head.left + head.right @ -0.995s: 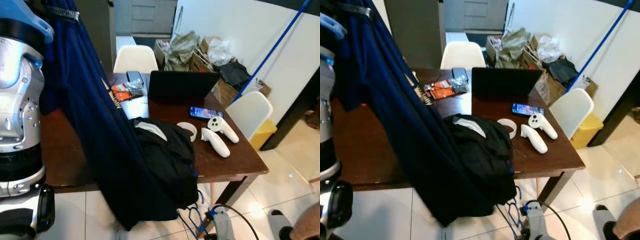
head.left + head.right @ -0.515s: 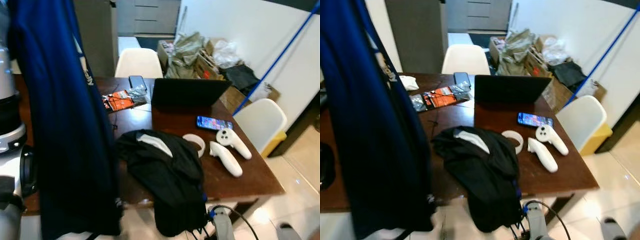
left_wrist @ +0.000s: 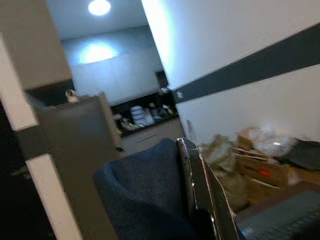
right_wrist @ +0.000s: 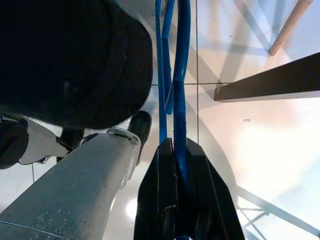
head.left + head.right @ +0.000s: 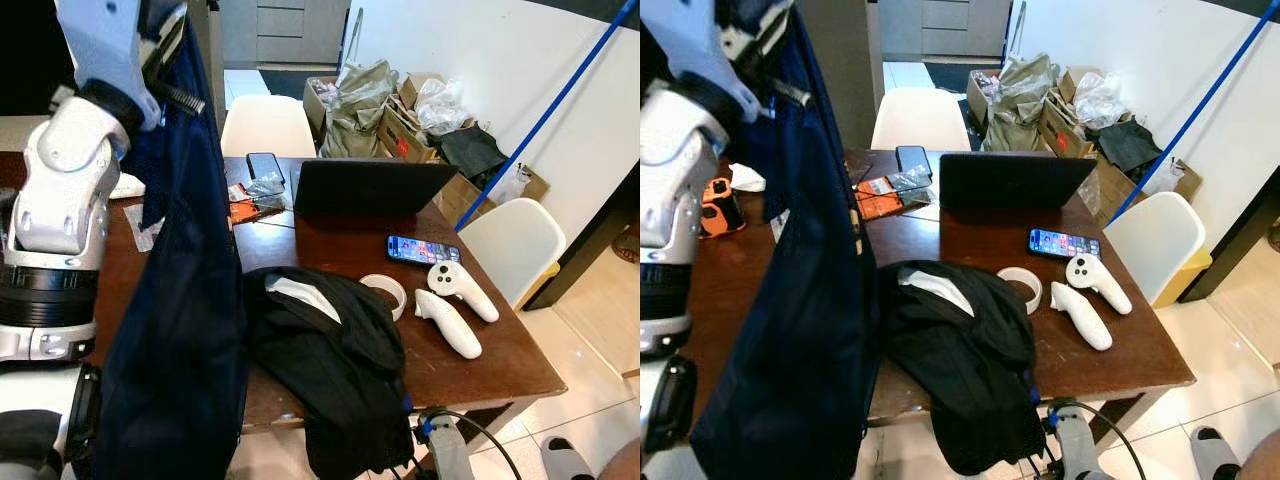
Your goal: Hang hanger
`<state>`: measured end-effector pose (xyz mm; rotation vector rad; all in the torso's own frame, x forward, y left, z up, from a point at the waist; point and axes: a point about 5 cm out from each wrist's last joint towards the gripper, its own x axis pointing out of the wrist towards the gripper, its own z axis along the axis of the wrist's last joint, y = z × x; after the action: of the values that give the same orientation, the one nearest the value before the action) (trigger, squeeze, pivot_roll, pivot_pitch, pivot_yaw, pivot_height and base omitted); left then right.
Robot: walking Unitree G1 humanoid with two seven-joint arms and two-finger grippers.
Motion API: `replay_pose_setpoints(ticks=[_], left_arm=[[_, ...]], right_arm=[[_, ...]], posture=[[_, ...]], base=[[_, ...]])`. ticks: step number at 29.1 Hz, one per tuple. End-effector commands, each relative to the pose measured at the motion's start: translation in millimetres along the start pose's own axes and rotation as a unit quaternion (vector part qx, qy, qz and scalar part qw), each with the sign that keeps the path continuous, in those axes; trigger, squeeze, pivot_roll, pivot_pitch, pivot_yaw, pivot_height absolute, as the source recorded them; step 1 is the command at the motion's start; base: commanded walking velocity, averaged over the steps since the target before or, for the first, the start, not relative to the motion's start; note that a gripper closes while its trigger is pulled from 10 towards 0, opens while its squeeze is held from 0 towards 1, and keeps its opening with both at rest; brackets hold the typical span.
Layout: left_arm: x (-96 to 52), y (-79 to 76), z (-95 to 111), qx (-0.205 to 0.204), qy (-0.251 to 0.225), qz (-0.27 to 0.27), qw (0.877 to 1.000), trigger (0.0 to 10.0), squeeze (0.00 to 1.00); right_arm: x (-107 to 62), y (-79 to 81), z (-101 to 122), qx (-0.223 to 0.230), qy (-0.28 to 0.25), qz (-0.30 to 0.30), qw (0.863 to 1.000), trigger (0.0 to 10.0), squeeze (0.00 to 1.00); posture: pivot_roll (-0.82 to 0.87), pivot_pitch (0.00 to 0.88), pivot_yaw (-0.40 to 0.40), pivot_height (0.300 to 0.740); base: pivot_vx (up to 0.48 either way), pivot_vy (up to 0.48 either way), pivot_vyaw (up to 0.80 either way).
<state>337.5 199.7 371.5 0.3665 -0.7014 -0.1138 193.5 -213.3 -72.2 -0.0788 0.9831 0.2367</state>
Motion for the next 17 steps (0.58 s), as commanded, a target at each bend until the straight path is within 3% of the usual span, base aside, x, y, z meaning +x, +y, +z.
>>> replay_pose_setpoints(ticks=[1, 4, 6, 8, 11, 12, 13, 16, 17], left_arm=[[-9.7, 6.4, -23.3, 0.017, 0.042, 0.032, 0.999, 10.0, 0.00], [-16.6, 8.4, -37.4, 0.019, 0.068, 0.044, 0.997, 10.0, 0.00], [-29.5, 0.1, -60.0, 0.006, 0.113, 0.037, 0.993, 10.0, 0.00], [-33.0, -4.7, -65.1, -0.003, 0.122, 0.029, 0.992, 10.0, 0.00], [-44.4, -40.9, -73.6, -0.037, 0.135, -0.047, 0.989, 10.0, 0.00], [-44.4, -40.9, -73.6, -0.037, 0.135, -0.047, 0.989, 10.0, 0.00], [-52.4, -64.1, -78.2, -0.052, 0.141, -0.095, 0.984, 10.0, 0.00], [-63.0, -89.0, -84.0, -0.064, 0.153, -0.154, 0.974, 10.0, 0.00], [-63.0, -89.0, -84.0, -0.064, 0.153, -0.154, 0.974, 10.0, 0.00]], right_arm=[[-1.1, -2.5, -1.9, -0.004, 0.004, -0.003, 1.000, 10.0, 0.00], [-1.2, -2.6, -2.1, -0.005, 0.005, -0.003, 1.000, 10.0, 0.00], [-1.3, -2.8, -2.4, -0.007, 0.006, -0.003, 1.000, 10.0, 0.00], [-1.3, -2.9, -2.5, -0.007, 0.006, -0.003, 1.000, 10.0, 0.00], [-1.5, -3.4, -3.0, -0.014, 0.012, -0.004, 1.000, 10.0, 0.00], [-1.5, -3.4, -3.0, -0.014, 0.012, -0.004, 1.000, 10.0, 0.00], [-1.5, -3.7, -4.1, -0.021, 0.019, -0.006, 1.000, 10.0, 0.00], [-1.7, -4.4, -5.7, -0.040, 0.036, -0.006, 0.999, 10.0, 0.00], [-1.7, -4.4, -5.7, -0.040, 0.036, -0.006, 0.999, 10.0, 0.00]], posture=[[0.10, 0.000, -0.090, 0.740], [0.10, 0.000, -0.090, 0.740], [0.10, 0.000, -0.088, 0.740], [0.10, 0.000, -0.086, 0.740], [0.10, 0.000, -0.082, 0.740], [0.10, 0.000, -0.082, 0.740], [0.09, 0.000, -0.081, 0.740], [0.09, 0.000, -0.079, 0.740], [0.09, 0.000, -0.079, 0.740]], base=[[0.000, 0.000, 0.00], [0.000, 0.000, 0.00], [0.000, 0.000, 0.00], [0.000, 0.000, 0.00], [0.000, 0.000, 0.00], [0.000, 0.000, 0.00], [0.000, 0.000, 0.00], [0.000, 0.000, 0.00], [0.000, 0.000, 0.00]])
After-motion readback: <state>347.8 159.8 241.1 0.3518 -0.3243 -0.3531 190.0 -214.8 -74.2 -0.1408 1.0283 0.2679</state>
